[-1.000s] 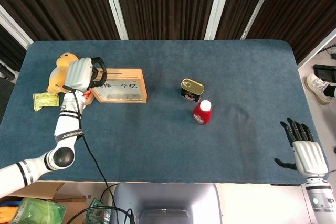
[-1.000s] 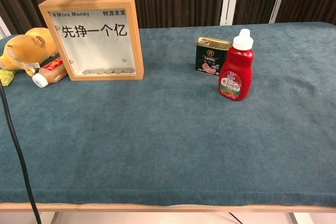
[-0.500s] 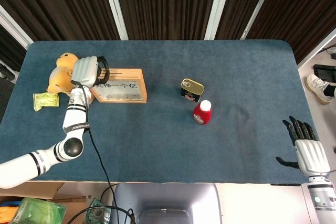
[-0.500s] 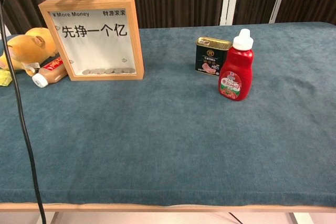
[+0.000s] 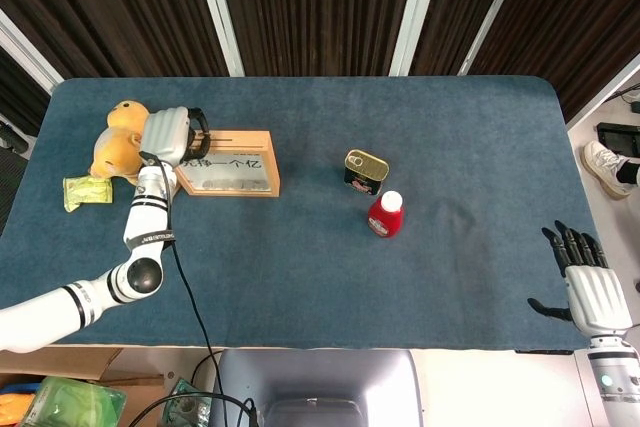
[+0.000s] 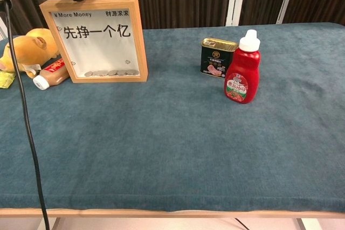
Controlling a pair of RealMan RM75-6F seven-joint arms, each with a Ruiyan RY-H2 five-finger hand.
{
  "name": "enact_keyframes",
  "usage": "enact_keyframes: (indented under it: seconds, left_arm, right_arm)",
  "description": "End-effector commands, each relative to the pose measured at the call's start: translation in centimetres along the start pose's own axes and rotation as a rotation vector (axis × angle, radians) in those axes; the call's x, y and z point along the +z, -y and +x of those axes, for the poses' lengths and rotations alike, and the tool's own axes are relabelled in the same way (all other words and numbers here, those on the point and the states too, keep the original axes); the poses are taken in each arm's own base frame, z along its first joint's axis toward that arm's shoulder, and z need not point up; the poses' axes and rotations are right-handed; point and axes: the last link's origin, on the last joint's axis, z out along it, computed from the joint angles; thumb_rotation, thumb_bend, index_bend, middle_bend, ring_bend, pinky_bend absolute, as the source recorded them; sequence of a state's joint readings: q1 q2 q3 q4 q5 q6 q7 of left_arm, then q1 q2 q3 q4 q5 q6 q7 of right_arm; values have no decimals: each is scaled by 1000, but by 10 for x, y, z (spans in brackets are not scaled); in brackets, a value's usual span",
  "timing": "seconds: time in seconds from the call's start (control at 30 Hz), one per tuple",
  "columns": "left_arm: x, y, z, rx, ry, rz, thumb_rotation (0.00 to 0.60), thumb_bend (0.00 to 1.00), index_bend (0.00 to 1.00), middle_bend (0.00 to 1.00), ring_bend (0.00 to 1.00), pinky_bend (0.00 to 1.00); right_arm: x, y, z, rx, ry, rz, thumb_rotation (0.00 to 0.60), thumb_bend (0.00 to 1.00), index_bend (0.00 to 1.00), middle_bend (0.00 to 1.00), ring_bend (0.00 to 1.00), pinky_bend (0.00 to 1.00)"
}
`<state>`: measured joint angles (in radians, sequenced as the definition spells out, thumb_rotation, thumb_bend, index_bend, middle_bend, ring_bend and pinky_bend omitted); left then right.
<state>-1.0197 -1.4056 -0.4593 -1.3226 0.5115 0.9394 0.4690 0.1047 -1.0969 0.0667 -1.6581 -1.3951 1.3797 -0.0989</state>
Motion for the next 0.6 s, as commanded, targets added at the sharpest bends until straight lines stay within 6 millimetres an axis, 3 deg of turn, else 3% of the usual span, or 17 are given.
enact_keyframes:
  seconds: [0.03, 0.6]
  left_arm:
    - [0, 0, -2, 0, 6, 0, 600, 581, 667, 1000, 1000, 1000]
    - [-2, -3, -4, 17, 26, -9, 600, 581, 667, 1000, 1000, 1000]
  right_arm:
    - [-1, 0, 0, 2, -2, -2, 600, 156, 0, 0, 0, 24]
    - [1, -1, 2, 7, -9, -8, 600, 156, 0, 0, 0, 26]
